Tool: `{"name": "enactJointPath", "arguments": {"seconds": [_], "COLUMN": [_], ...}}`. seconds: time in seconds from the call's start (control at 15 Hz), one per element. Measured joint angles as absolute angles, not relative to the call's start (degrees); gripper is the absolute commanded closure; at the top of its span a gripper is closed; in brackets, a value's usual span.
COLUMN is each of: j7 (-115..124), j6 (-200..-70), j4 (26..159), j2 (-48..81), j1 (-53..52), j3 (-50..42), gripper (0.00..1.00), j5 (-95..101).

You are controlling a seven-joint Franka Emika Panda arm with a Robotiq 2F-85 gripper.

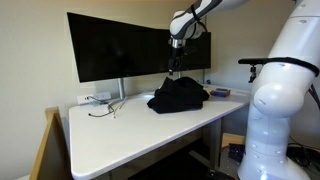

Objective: Unfold the black cloth on the table

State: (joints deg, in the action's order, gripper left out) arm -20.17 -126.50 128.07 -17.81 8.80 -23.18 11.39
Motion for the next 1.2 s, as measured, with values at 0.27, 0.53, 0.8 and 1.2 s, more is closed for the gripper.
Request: {"name": "enactJointPath", "arguments": {"seconds": [0.27,0.53,0.8,1.2], "j7": [-19.9,-18.1,-17.6,-17.6], "j6": [-125.1,-116.9,-106.6,-96.6], "j4": [118.2,110.2,104.8,100.9], "j2": [-6.4,2.6,8.7,11.3], "j1": [10.6,12.8,15.4,18.8], "j3": [-23.6,-23.1,-21.7,-20.1], "gripper": [0.0,0.0,0.33,0.74], "j5": [6.6,1.2,-3.5,-9.2]}}
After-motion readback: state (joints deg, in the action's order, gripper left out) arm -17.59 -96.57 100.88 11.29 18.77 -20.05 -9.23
